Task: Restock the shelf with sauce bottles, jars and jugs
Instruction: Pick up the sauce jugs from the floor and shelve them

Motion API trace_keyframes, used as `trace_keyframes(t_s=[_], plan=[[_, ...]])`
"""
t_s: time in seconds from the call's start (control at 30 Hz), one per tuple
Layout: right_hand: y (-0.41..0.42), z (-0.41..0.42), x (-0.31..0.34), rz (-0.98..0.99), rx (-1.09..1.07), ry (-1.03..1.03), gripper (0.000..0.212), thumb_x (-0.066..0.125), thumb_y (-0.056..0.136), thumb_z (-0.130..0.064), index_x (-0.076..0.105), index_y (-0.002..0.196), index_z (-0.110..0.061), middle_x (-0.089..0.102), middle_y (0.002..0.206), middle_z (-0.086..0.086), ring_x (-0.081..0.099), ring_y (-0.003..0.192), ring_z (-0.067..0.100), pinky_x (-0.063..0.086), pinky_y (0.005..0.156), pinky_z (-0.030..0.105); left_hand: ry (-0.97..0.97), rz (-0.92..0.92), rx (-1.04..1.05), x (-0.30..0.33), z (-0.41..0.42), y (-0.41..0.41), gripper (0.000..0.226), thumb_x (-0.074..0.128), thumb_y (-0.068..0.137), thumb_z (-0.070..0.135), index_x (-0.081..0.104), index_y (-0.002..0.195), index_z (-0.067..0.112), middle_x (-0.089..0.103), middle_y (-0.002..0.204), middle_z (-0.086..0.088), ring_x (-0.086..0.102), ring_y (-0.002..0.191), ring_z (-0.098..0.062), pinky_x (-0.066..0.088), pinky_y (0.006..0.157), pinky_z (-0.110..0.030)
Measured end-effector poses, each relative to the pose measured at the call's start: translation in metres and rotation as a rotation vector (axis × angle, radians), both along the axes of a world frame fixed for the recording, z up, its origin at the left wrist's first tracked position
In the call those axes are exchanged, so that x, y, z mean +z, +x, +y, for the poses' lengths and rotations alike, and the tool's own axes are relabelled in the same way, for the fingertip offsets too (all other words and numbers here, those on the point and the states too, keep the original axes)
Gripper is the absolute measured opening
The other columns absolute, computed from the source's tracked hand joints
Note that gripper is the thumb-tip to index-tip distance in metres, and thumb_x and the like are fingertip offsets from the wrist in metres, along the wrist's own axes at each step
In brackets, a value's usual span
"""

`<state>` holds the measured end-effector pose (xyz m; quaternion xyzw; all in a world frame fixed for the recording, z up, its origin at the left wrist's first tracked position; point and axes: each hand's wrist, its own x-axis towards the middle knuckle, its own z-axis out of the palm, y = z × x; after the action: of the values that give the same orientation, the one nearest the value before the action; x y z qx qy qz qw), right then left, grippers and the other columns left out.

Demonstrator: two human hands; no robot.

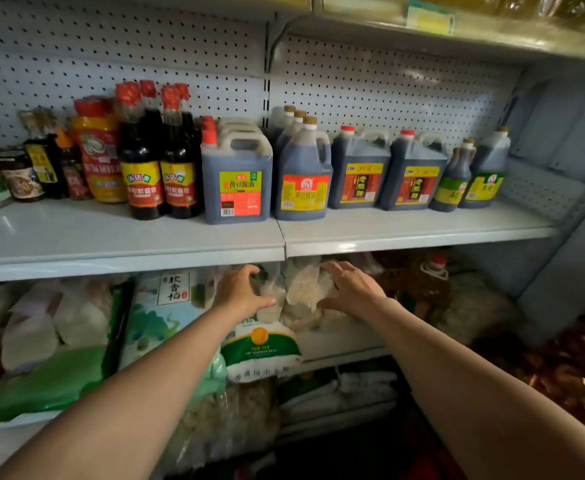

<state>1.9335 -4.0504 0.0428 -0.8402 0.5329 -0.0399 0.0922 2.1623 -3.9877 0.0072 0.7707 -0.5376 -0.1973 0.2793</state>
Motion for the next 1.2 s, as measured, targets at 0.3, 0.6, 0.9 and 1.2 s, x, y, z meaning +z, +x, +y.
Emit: trace_keyframes(t_s=[0.3,0.6,0.9,1.2], plan=[[0.018,0.073,-0.059,0.016,-0.124,0.143,0.088,0.08,0.08,-0.047,0.033,0.152,-0.03,0.047,0.145,0.007,0.053,0.127,0.03,0.047,0.098,0.039,0.136,0.053,-0.146,-0.051,0.054,0.016,0.076,0.084,0.07,0.045,0.048,0.134,0.03,0.045,0.134,-0.008,0.052,0.118,-0.027,0.044,0.096,-0.033],[0.011,0.16,-0.171,0.049,-0.159,0.356,0.084,0.077,0.083,-0.049,0.035,0.153,-0.027,0.043,0.152,0.005,0.037,0.14,0.03,0.041,0.106,0.04,0.388,0.212,-0.188,-0.152,0.138,0.006,0.067,0.081,0.08,0.033,0.046,0.136,0.022,0.043,0.142,-0.008,0.046,0.127,-0.027,0.038,0.09,-0.027],[-0.015,0.207,-0.316,0.054,-0.194,0.624,0.077,0.07,0.089,-0.05,0.035,0.153,-0.025,0.033,0.158,0.002,0.026,0.148,0.026,0.037,0.113,0.041,0.595,0.163,-0.136,-0.284,0.181,-0.006,0.072,0.081,0.074,0.049,0.046,0.134,0.03,0.044,0.143,-0.005,0.048,0.126,-0.028,0.047,0.097,-0.038],[-0.042,0.27,-0.513,-0.096,-0.367,0.893,0.067,0.065,0.092,-0.052,0.043,0.148,-0.022,0.043,0.152,0.004,0.039,0.139,0.026,0.038,0.108,0.037,0.728,0.354,0.01,-0.479,0.25,-0.04,0.068,0.075,0.079,0.05,0.048,0.135,0.022,0.049,0.134,-0.008,0.052,0.12,-0.028,0.042,0.089,-0.03]])
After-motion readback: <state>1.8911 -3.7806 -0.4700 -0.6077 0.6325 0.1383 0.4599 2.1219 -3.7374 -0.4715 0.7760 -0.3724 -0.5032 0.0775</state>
